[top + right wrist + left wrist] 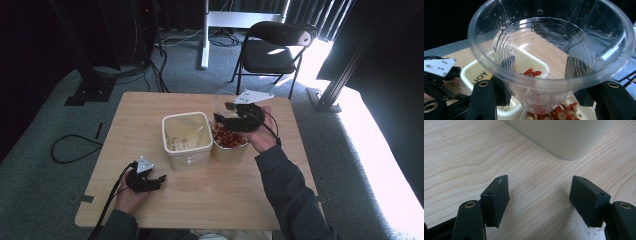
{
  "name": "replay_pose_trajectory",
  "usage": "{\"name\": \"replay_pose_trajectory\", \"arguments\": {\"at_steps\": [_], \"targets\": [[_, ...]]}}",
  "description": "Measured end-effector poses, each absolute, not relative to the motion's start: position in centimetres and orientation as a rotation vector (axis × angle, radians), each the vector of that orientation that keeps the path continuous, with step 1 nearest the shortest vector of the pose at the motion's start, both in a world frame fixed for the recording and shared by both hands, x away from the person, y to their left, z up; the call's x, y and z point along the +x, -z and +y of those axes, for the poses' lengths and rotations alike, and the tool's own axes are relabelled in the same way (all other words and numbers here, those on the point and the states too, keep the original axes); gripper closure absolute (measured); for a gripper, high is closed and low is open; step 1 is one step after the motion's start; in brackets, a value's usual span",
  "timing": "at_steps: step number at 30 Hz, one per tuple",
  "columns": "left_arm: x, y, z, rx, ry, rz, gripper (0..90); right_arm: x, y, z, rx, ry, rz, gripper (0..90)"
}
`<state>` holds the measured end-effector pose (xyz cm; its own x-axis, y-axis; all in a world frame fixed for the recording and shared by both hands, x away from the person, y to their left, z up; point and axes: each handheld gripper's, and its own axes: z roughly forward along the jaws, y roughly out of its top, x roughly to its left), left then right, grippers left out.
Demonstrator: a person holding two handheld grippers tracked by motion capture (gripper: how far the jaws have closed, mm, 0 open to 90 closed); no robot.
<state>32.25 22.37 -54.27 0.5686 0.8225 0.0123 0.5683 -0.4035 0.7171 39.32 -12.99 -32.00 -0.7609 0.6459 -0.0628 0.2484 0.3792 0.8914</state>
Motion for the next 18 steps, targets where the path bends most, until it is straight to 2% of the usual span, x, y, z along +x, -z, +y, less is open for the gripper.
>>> {"name": "replay_pose_trajectory", "arguments": {"at_steps": [18], "targets": [[32.2,54.3,22.3,2.124,-0.483,1.109,32.6,39.8,31.9,-8.3,0.724,-1.407,2.317,39.6]]}}
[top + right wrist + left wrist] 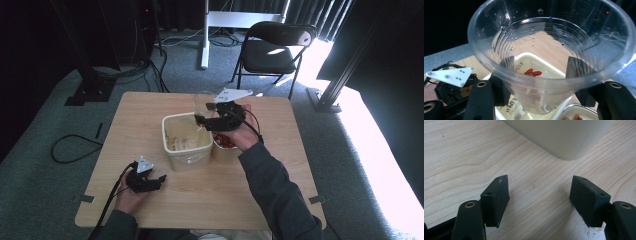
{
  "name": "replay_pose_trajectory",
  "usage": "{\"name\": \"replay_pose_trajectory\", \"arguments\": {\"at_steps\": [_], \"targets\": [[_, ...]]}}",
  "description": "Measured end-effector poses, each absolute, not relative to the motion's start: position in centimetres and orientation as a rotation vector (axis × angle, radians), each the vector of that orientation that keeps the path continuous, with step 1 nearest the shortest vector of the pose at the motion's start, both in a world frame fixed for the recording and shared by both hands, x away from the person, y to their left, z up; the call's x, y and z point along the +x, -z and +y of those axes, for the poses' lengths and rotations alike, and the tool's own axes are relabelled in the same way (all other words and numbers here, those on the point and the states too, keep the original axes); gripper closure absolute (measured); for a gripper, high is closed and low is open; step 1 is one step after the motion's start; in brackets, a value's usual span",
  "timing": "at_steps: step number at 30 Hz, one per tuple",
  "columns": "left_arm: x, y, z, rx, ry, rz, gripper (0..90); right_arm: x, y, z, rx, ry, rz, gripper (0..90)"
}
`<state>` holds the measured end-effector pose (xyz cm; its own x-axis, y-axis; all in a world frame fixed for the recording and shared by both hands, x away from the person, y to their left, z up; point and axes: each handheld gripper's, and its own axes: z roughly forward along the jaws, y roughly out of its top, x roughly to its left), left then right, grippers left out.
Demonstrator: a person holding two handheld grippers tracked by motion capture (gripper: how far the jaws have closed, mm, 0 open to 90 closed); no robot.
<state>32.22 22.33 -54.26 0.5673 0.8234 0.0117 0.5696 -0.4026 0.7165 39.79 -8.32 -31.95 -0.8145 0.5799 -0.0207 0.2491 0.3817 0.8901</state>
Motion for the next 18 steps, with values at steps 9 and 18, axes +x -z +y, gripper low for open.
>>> {"name": "replay_pose_trajectory", "arguments": {"at_steps": [9,18], "targets": [[32.2,54.2,22.3,2.127,-0.484,1.108,32.6,40.1,32.1,-6.4,0.701,-1.428,2.349,37.8],[32.2,54.2,22.3,2.131,-0.485,1.104,32.6,40.0,32.3,-4.5,0.67,-1.459,2.388,34.7]]}}
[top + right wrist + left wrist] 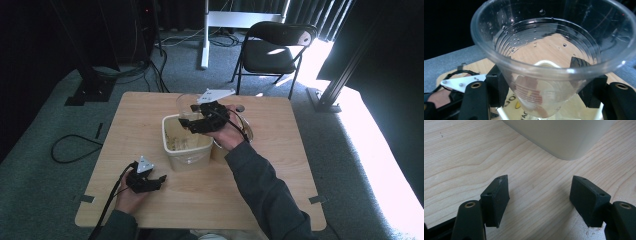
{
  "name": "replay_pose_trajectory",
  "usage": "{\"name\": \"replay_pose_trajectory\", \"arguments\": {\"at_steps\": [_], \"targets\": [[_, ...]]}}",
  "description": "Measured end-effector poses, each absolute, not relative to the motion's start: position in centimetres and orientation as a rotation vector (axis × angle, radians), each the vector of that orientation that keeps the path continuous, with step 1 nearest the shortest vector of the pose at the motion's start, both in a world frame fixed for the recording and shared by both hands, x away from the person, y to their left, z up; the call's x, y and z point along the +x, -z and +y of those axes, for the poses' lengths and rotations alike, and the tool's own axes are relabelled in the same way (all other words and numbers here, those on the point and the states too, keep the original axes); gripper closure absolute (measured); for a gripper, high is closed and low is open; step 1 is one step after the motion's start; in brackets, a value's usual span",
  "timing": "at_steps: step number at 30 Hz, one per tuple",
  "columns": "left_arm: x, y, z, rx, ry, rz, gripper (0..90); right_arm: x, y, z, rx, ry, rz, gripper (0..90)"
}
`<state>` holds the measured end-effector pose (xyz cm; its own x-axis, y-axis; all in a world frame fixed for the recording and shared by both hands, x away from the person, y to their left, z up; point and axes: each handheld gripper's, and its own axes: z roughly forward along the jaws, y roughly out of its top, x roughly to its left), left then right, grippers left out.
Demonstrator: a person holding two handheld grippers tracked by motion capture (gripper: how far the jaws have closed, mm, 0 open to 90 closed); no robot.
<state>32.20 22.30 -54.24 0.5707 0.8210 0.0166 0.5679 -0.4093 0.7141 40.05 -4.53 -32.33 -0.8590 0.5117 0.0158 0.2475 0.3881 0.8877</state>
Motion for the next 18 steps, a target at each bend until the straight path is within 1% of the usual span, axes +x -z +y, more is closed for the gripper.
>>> {"name": "replay_pose_trajectory", "arguments": {"at_steps": [15,18], "targets": [[32.2,54.2,22.2,2.129,-0.481,1.104,32.6,40.5,32.9,-2.0,0.641,-1.493,2.421,32.4],[32.1,54.2,22.2,2.129,-0.48,1.103,32.6,40.7,32.9,-1.8,0.656,-1.499,2.412,26.3]]}}
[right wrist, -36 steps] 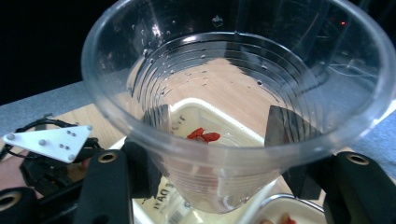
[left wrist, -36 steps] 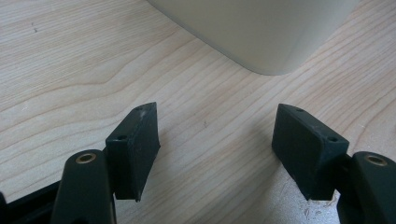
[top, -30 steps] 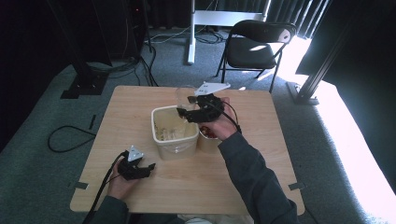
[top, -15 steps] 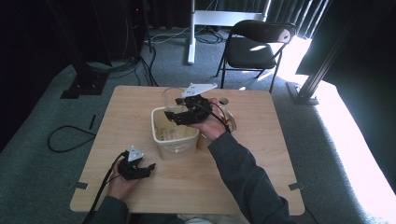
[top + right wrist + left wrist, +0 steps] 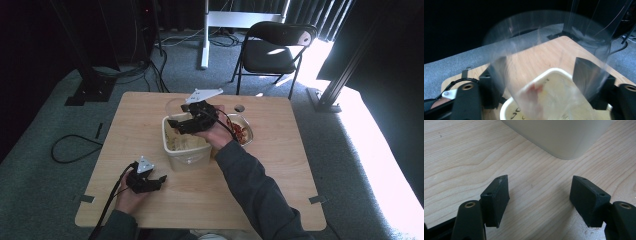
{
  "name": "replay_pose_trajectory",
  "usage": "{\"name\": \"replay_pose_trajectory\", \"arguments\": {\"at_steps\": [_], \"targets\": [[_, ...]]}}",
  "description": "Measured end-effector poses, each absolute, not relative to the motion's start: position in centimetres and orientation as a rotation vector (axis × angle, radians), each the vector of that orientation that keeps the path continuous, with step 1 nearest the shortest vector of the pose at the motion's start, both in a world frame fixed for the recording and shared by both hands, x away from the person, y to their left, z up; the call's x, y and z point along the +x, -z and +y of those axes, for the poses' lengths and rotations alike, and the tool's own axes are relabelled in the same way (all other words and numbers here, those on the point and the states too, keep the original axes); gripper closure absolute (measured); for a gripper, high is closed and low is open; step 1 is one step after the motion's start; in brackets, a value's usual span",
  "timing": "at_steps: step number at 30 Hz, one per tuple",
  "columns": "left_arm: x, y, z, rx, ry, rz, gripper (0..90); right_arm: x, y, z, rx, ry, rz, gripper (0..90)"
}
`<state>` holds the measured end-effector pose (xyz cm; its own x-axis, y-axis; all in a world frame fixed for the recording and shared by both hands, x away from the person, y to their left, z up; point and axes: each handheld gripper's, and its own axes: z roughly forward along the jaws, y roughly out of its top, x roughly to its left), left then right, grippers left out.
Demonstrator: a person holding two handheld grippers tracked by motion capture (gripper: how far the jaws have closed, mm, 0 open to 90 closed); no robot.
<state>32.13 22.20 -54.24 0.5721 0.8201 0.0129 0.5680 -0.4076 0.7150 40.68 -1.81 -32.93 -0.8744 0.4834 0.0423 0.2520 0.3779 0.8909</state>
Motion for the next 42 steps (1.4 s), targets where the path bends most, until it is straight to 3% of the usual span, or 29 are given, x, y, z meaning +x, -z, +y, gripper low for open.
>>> {"name": "replay_pose_trajectory", "arguments": {"at_steps": [14,23,42], "targets": [[32.1,54.2,22.2,2.131,-0.479,1.103,32.6,40.9,33.1,-1.4,0.696,-1.505,2.423,16.8],[32.1,54.2,22.2,2.132,-0.478,1.102,32.5,40.4,32.7,-1.9,0.678,-1.503,2.403,17.0],[32.1,54.3,22.1,2.121,-0.48,1.104,31.5,37.3,33.4,-7.7,0.671,-1.469,2.319,29.9]]}}
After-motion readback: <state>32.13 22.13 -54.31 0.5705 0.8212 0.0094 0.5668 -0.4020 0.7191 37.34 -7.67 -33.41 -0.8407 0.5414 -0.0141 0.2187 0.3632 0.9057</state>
